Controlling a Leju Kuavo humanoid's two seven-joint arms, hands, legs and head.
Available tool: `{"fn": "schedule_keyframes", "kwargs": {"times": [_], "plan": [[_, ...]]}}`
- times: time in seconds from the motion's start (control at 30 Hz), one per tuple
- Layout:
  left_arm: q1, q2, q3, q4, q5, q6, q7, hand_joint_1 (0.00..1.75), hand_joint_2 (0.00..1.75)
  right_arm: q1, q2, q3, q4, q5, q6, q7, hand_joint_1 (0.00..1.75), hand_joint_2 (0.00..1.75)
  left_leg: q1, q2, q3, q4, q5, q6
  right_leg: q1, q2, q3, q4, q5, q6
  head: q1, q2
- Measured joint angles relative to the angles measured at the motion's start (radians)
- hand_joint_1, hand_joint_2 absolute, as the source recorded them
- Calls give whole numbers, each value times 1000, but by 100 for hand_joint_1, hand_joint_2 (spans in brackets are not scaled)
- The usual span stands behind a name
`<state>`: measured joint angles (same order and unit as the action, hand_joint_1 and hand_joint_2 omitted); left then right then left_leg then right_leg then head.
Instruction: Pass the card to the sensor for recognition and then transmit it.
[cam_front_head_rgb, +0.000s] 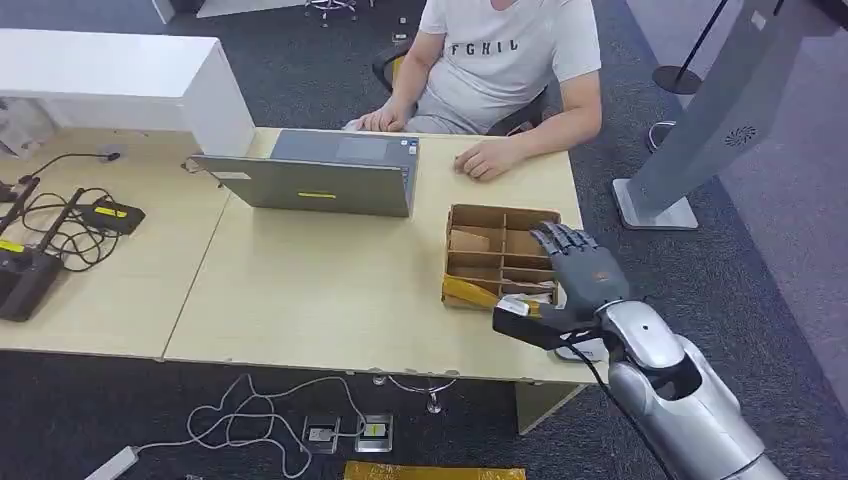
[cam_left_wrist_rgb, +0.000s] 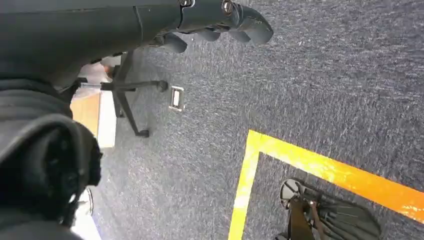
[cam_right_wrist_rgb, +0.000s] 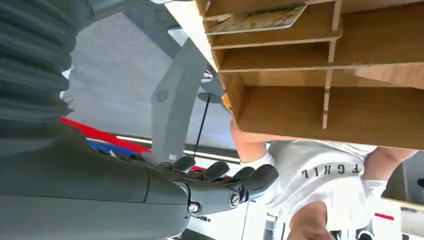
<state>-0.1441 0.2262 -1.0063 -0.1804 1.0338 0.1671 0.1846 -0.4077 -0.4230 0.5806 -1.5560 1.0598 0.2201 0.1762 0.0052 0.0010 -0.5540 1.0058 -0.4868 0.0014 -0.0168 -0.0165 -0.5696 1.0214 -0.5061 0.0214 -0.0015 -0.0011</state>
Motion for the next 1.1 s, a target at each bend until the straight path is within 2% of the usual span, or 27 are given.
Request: {"fn": "schedule_keyframes", "kwargs": {"times": [0.23, 0.4, 0.57, 0.87, 0.93, 1.1], "plan": [[0, 3, -6, 0, 0, -3, 0, 0, 0, 6, -29, -22, -84, -31, 44, 26, 0, 175, 0, 0, 0, 0, 0, 0, 0, 0, 0, 0, 0, 0, 0, 0], [0, 3, -7, 0, 0, -2, 0, 0, 0, 24, -43, -52, -112, -166, 82, 122, 0, 175, 0, 0, 0, 0, 0, 0, 0, 0, 0, 0, 0, 0, 0, 0], [0, 3, -13, 0, 0, -2, 0, 0, 0, 36, -56, -78, -121, -241, 94, 169, 0, 175, 0, 0, 0, 0, 0, 0, 0, 0, 0, 0, 0, 0, 0, 0], [0, 3, -23, 0, 0, -2, 0, 0, 0, 50, -67, -102, -121, -267, 96, 180, 0, 175, 0, 0, 0, 0, 0, 0, 0, 0, 0, 0, 0, 0, -1, 0], [0, 3, -23, 0, 0, -1, 0, 0, 0, 51, -69, -105, -121, -282, 84, 192, 0, 175, 0, 0, 0, 0, 0, 0, 0, 0, 0, 0, 0, 0, -1, 0], [-1, 3, -26, 0, 1, 2, 0, 0, 0, 63, -84, -106, -121, -337, -10, 234, 0, 175, 0, 0, 0, 0, 0, 0, 0, 0, 0, 0, 0, 0, 0, 0]]}}
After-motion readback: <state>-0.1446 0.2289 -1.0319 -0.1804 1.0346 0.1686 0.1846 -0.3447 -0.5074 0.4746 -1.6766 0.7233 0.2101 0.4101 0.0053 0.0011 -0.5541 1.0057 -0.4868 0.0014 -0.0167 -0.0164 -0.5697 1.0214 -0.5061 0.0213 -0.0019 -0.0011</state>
